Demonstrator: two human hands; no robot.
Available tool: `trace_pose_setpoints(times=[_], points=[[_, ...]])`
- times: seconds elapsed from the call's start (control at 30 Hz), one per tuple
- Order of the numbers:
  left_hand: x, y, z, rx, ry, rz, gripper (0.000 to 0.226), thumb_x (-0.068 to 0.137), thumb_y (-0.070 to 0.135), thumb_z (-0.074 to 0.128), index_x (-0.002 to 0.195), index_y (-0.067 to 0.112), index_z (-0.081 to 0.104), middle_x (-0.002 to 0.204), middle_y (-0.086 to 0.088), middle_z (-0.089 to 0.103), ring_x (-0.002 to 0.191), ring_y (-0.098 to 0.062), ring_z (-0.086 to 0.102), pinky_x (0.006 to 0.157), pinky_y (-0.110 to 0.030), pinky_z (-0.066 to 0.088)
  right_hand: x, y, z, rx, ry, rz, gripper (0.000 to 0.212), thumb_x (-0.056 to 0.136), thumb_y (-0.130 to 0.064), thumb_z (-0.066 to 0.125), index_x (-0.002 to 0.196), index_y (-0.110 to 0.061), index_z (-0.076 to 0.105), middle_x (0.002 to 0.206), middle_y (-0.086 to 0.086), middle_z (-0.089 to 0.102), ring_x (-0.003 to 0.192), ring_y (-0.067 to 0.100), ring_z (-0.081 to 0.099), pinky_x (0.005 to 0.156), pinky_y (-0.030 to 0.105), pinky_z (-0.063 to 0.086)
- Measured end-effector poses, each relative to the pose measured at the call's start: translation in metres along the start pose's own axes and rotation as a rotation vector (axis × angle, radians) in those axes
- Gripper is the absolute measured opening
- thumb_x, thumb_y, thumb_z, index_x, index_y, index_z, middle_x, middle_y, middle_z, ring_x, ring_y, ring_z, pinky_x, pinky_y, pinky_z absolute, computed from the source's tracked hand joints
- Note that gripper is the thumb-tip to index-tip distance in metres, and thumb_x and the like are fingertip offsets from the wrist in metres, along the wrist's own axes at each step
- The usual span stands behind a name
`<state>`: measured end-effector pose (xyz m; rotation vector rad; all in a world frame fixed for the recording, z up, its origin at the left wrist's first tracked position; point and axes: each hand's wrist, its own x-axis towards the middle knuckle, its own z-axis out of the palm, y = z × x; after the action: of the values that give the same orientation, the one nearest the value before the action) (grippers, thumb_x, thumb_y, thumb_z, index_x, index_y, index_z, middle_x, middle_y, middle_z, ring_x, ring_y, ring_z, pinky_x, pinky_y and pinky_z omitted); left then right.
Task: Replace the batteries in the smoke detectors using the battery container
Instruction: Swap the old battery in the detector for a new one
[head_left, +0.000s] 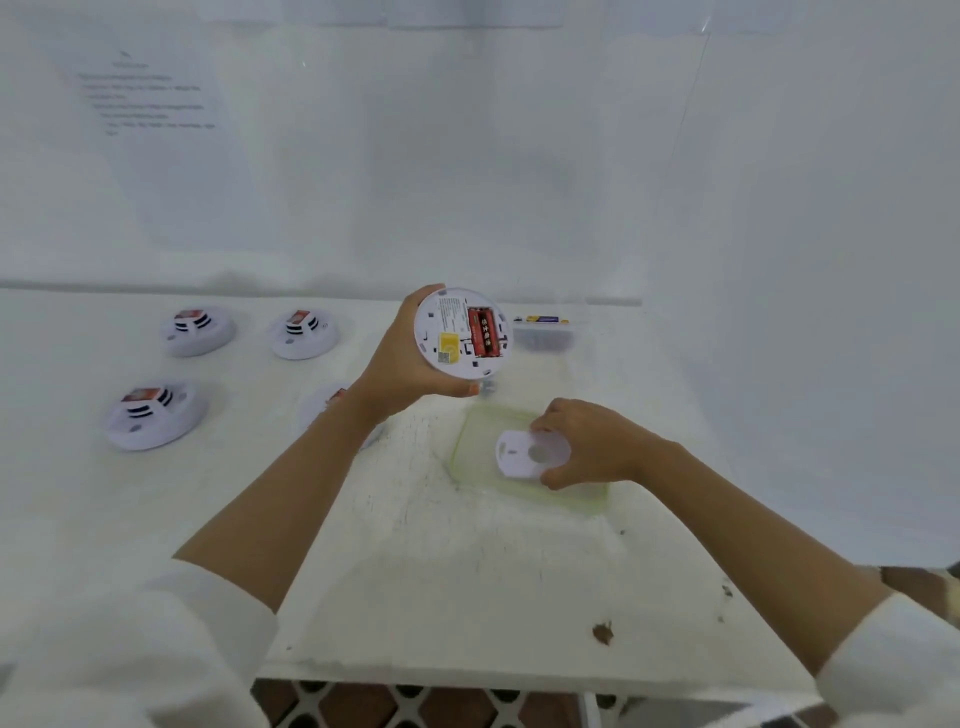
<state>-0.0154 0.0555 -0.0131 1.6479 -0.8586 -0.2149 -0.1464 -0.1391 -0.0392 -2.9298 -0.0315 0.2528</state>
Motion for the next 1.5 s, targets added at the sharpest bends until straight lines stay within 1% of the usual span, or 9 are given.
trace_pose_setpoints(times=[0.1, 0.23, 0.3, 0.5, 0.57, 0.77, 0.93, 1.1, 1.5], points=[[-0.011, 0.002, 0.004, -0.019, -0.005, -0.019, 0.105, 0.038, 0.025, 0.084, 0.130, 0.025, 0.034, 0.123, 0.010, 0.051, 0.115, -0.004, 0.052, 0.081, -0.021, 0.052, -0.007, -0.001, -0.008, 0.026, 0.072, 0.038, 0.061, 0.078, -0.047, 0.066, 0.130, -0.019, 0.050, 0.122, -0.001, 0.051, 0.110, 0.017, 0.051, 0.091, 0.026, 0.039], [-0.018, 0.005, 0.007, -0.039, -0.003, -0.027, 0.105, 0.039, 0.022, 0.085, 0.130, 0.025, 0.034, 0.124, 0.009, 0.052, 0.116, -0.006, 0.052, 0.086, -0.027, 0.053, -0.014, -0.017, -0.032, 0.307, 0.617, -0.092, 0.023, 0.085, -0.025, 0.065, 0.105, -0.014, 0.067, 0.100, 0.002, 0.060, 0.083, 0.012, 0.053, 0.080, 0.032, 0.046], [-0.018, 0.007, 0.010, -0.046, -0.014, -0.017, 0.106, 0.040, 0.016, 0.086, 0.132, 0.019, 0.033, 0.124, 0.007, 0.052, 0.112, -0.001, 0.054, 0.083, -0.022, 0.052, -0.010, -0.028, -0.045, 0.374, 0.741, -0.172, 0.023, 0.084, -0.020, 0.066, 0.107, -0.015, 0.068, 0.103, 0.002, 0.060, 0.087, 0.012, 0.055, 0.080, 0.026, 0.044], [-0.006, 0.003, 0.016, -0.111, -0.084, 0.014, 0.103, 0.049, -0.020, 0.079, 0.136, 0.002, 0.029, 0.131, -0.016, 0.048, 0.114, -0.014, 0.056, 0.079, -0.026, 0.053, 0.011, -0.035, -0.063, 0.355, 0.476, -0.202, 0.050, 0.078, -0.032, 0.072, 0.125, -0.024, 0.057, 0.141, 0.000, 0.036, 0.122, 0.011, 0.040, 0.098, 0.024, 0.038], [0.001, 0.002, 0.014, -0.104, -0.116, 0.011, 0.103, 0.046, -0.013, 0.084, 0.134, 0.003, 0.032, 0.128, -0.016, 0.050, 0.116, -0.022, 0.055, 0.079, -0.030, 0.054, 0.019, -0.031, -0.066, 0.337, 0.454, -0.199, 0.050, 0.076, -0.032, 0.074, 0.123, -0.024, 0.059, 0.139, 0.000, 0.037, 0.118, 0.012, 0.043, 0.096, 0.026, 0.041], [0.020, -0.002, 0.009, -0.014, -0.116, 0.010, 0.102, 0.034, 0.023, 0.085, 0.125, 0.027, 0.038, 0.118, 0.005, 0.053, 0.104, 0.000, 0.057, 0.075, -0.021, 0.053, 0.040, -0.019, -0.074, 0.243, 0.430, -0.174, 0.044, 0.079, -0.031, 0.071, 0.121, -0.023, 0.061, 0.133, 0.001, 0.042, 0.111, 0.017, 0.048, 0.093, 0.028, 0.042], [0.039, -0.009, 0.000, -0.042, -0.130, -0.025, 0.104, 0.039, 0.001, 0.084, 0.129, 0.020, 0.036, 0.114, 0.005, 0.054, 0.095, 0.007, 0.059, 0.069, -0.017, 0.052, 0.058, -0.013, -0.076, 0.078, 0.413, -0.182, 0.043, 0.086, -0.032, 0.062, 0.127, -0.018, 0.057, 0.140, 0.008, 0.040, 0.115, 0.023, 0.049, 0.097, 0.026, 0.038], [0.053, -0.019, -0.006, -0.059, -0.155, -0.021, 0.098, 0.041, 0.000, 0.082, 0.125, 0.024, 0.038, 0.114, 0.005, 0.056, 0.097, 0.004, 0.059, 0.074, -0.020, 0.053, 0.070, -0.009, -0.074, -0.016, 0.431, -0.198, 0.042, 0.087, -0.029, 0.062, 0.123, -0.009, 0.059, 0.136, 0.018, 0.046, 0.117, 0.031, 0.051, 0.099, 0.035, 0.040], [0.064, -0.035, -0.010, -0.073, -0.208, -0.001, 0.095, 0.043, 0.003, 0.083, 0.123, 0.028, 0.039, 0.118, 0.002, 0.054, 0.101, 0.002, 0.058, 0.078, -0.021, 0.053, 0.081, -0.010, -0.078, 0.155, 0.402, -0.120, 0.046, 0.081, -0.031, 0.068, 0.123, -0.014, 0.059, 0.131, 0.000, 0.044, 0.109, 0.017, 0.051, 0.088, 0.020, 0.041]])
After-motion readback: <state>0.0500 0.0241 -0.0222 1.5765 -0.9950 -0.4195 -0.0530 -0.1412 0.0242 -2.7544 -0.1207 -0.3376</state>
